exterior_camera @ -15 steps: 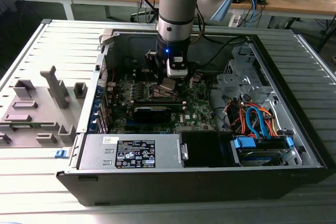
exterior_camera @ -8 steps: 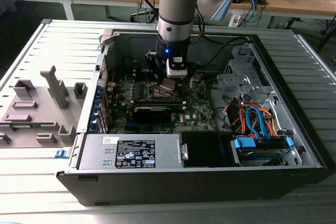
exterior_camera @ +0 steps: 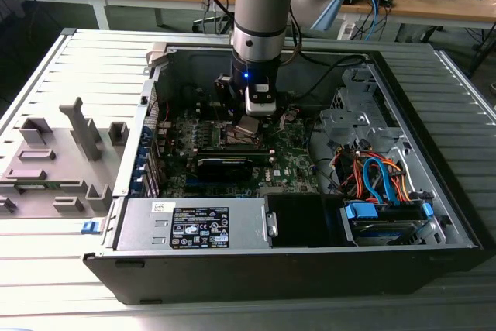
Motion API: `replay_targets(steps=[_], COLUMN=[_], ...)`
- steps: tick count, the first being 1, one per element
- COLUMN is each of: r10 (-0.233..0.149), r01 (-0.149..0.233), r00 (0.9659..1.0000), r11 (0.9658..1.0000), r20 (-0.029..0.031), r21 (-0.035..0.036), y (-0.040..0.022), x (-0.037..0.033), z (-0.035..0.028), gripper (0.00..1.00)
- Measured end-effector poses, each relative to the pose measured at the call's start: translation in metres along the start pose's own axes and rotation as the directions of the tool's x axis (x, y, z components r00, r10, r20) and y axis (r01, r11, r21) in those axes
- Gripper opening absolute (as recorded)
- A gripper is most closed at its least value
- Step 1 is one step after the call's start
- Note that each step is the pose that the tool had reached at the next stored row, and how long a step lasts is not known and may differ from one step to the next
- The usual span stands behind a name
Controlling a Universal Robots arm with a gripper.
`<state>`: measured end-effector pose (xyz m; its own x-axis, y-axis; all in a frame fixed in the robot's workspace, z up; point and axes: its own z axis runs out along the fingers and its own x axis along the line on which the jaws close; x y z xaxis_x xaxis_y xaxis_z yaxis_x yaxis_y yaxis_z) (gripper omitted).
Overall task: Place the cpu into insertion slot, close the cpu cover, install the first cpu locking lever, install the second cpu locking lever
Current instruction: 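Place the cpu into insertion slot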
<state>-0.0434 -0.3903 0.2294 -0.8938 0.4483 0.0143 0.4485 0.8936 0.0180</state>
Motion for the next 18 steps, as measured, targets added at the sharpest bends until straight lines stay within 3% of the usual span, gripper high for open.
replay_targets(steps=[18], r10=[0.018], r01=[-0.018], r00=[0.9998], r11=[0.9998], r20=[0.0004], r21=[-0.0002], y=[0.0000], x=[0.0000], z=[0.0003], gripper=[0.55])
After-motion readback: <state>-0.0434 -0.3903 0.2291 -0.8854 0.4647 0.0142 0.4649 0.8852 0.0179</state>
